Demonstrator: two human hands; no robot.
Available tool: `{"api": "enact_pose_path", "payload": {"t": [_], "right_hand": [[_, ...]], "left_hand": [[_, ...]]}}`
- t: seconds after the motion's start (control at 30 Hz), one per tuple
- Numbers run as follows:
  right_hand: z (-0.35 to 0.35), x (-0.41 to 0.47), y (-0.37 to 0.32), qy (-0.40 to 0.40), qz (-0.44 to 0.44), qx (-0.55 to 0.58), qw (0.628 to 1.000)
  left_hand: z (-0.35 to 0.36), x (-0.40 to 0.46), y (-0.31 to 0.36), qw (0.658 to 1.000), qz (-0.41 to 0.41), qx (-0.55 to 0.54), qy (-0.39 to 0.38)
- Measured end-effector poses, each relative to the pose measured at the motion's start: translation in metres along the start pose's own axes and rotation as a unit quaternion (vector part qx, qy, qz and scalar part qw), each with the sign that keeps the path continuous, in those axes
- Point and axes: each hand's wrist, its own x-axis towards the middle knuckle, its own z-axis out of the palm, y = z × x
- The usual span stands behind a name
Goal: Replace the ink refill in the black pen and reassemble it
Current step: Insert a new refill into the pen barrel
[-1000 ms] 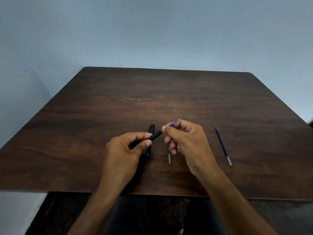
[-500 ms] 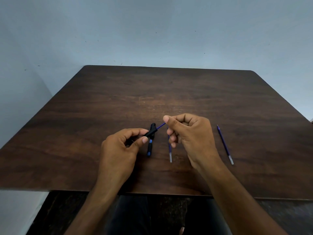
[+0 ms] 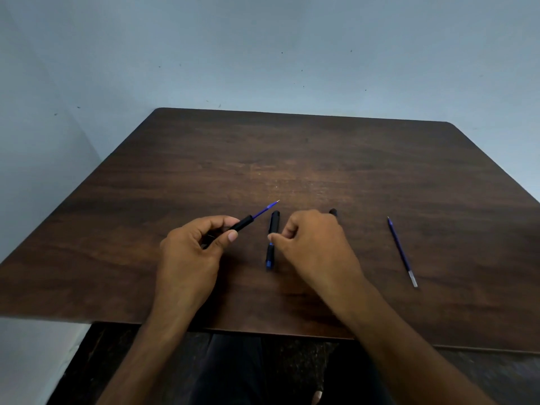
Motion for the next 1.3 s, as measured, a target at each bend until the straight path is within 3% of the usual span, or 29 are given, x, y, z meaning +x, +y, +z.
{"api": "enact_pose_path", "payload": {"t": [0.1,0.4,0.53,0.63,0.73,0.83,0.97,1.3], "right_hand": [[0.011,-0.004,-0.01,-0.005,-0.001,-0.084,0.996],[0.02,-0.011,-0.019,-0.029,0.02,-0.102,0.994],[-0.001,-0.011,-0.013,-0.033,0.052,-0.036,0.997],[-0.023,-0.013,0.0,-0.01,0.053,0.087,0.995],[-0.036,-0.014,0.014,0.024,0.031,0.21,0.977],[-0.044,-0.014,0.024,0.035,-0.016,0.263,0.964],[-0.053,-0.011,0.037,-0.022,-0.016,0.397,0.918],[-0.049,-0.009,0.045,-0.052,-0.002,0.438,0.898]], "left_hand": [[0.0,0.001,-0.002,1.0,0.004,0.004,-0.001],[0.001,-0.001,-0.002,1.0,0.026,0.01,0.001],[0.001,-0.002,0.0,0.999,0.033,0.019,0.002],[0.002,-0.003,0.001,0.999,0.032,0.011,-0.005],[0.004,-0.005,0.003,0.999,0.04,0.021,-0.011],[0.007,-0.006,0.005,0.998,0.05,0.035,-0.015],[0.009,-0.008,0.006,0.997,0.059,0.041,-0.018],[0.008,-0.008,0.007,0.997,0.068,0.044,-0.007]]}}
